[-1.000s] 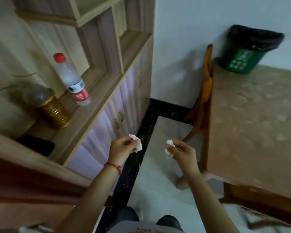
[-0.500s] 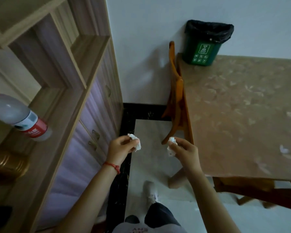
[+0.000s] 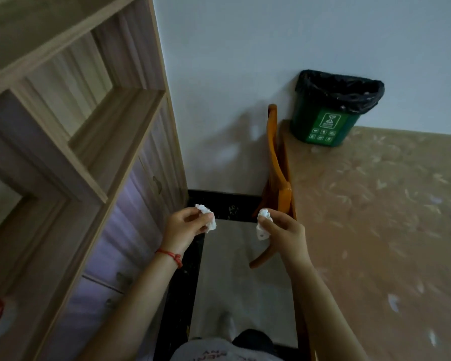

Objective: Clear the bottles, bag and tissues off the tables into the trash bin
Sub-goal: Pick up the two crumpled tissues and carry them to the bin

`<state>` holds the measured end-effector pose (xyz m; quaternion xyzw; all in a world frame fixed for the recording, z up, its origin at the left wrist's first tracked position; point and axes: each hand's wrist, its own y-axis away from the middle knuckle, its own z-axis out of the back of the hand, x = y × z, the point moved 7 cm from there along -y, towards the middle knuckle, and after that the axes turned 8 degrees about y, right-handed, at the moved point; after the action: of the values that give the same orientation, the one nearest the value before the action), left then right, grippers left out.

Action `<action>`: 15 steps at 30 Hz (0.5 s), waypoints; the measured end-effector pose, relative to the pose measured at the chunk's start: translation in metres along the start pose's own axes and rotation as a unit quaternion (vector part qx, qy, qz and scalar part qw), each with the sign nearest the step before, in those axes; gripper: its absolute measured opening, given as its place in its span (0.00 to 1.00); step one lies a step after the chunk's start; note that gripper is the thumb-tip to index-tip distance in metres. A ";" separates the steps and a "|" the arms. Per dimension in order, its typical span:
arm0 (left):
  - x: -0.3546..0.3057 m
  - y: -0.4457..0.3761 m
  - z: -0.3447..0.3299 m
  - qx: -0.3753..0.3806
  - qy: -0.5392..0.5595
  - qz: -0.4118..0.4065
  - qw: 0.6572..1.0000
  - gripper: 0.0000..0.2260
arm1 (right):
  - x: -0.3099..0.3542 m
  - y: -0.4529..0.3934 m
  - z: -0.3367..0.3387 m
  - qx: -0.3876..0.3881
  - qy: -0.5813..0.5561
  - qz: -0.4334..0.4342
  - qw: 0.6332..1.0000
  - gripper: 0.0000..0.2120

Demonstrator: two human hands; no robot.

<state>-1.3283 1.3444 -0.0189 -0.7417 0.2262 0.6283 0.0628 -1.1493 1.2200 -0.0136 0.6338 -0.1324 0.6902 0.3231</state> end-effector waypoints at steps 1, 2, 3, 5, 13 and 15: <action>-0.003 -0.014 -0.002 -0.001 0.002 -0.002 1.000 0.13 | 0.006 -0.014 0.000 0.000 -0.002 -0.001 1.000 0.06; -0.006 -0.025 -0.005 0.001 0.004 -0.003 1.000 0.13 | 0.010 -0.026 -0.001 -0.003 0.001 0.000 1.000 0.04; -0.007 -0.038 -0.007 0.004 0.006 -0.002 1.000 0.13 | 0.014 -0.039 -0.003 -0.007 0.001 0.000 1.000 0.03; -0.010 -0.060 -0.010 0.009 0.005 0.002 1.000 0.14 | 0.020 -0.061 -0.007 -0.009 -0.011 -0.005 1.000 0.03; -0.025 -0.179 -0.016 0.020 -0.009 0.008 1.000 0.11 | 0.042 -0.164 -0.035 -0.018 0.003 0.011 1.000 0.03; -0.030 -0.214 -0.017 0.030 -0.014 0.012 0.999 0.09 | 0.051 -0.191 -0.043 -0.025 -0.002 0.016 1.000 0.03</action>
<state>-1.2274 1.5359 -0.0269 -0.7281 0.2531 0.6320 0.0805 -1.0653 1.4046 -0.0152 0.6248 -0.1604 0.6902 0.3279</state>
